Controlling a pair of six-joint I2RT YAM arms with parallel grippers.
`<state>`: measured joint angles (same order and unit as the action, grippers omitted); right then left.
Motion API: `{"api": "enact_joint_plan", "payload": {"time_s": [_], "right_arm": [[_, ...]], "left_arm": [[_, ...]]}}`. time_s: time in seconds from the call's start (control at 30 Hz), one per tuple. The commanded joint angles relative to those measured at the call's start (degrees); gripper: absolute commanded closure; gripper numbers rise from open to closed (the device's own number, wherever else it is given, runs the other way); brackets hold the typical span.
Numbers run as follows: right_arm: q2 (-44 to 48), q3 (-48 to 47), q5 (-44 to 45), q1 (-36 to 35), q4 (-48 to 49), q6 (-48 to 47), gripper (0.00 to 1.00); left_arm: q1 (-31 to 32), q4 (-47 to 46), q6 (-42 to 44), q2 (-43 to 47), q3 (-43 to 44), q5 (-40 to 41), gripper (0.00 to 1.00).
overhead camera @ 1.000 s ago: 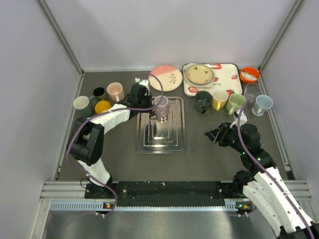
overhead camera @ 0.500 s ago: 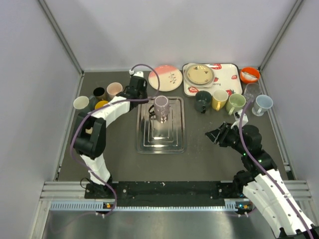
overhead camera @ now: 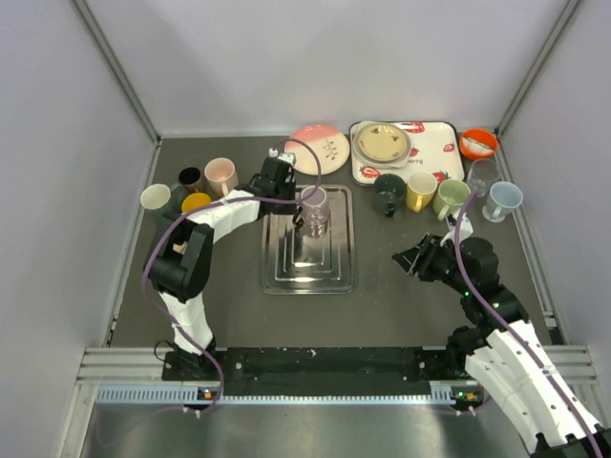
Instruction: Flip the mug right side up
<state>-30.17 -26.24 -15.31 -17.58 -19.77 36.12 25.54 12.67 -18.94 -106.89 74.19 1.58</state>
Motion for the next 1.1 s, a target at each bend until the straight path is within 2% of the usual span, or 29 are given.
{"api": "enact_joint_plan", "payload": {"time_s": [0.0,0.13,0.23,0.27,0.37,0.4,0.43,0.5,0.67,0.83,1.07], "right_arm": [[0.0,-1.4,-0.7,-0.8,2.2,-0.1,0.55],[0.4,-1.4,-1.0,-0.8,2.3,0.0,0.55],[1.1,-1.8,-1.1,-0.8,1.9,-0.1,0.55],[1.2,-1.9,-1.1,-0.9,1.8,-0.3,0.55],[1.2,-1.6,-1.0,-0.9,1.7,-0.6,0.55],[1.2,-1.6,-0.8,-0.9,1.8,-0.7,0.55],[1.1,-1.5,-0.7,-0.8,1.8,-0.8,0.55],[0.8,-1.7,-0.4,-0.8,1.9,-1.1,0.54],[-0.4,-2.8,-0.7,-0.8,2.4,-1.7,0.54],[-0.4,-3.2,-0.9,-0.8,2.2,-2.0,0.54],[-1.1,-3.2,-0.7,-0.8,2.1,-2.7,0.54]], "left_arm": [[1.9,-0.2,1.7,5.5,-2.6,-5.6,0.81],[3.2,1.8,1.3,8.5,-4.8,-4.4,0.81],[3.1,3.2,1.2,12.8,-7.1,4.3,0.71],[3.0,3.7,1.7,15.3,-7.4,5.6,0.64],[3.1,4.8,4.7,19.1,-7.8,4.7,0.53],[3.3,5.0,5.5,19.6,-7.7,2.6,0.46],[3.5,5.2,6.3,20.1,-7.7,0.4,0.33],[5.3,5.4,7.1,20.8,-7.5,-0.7,0.01],[9.8,6.8,9.2,15.4,-4.2,2.4,0.01],[10.0,9.1,11.1,8.2,0.9,2.7,0.12],[9.9,12.0,12.8,2.0,7.2,6.8,0.18]]}}
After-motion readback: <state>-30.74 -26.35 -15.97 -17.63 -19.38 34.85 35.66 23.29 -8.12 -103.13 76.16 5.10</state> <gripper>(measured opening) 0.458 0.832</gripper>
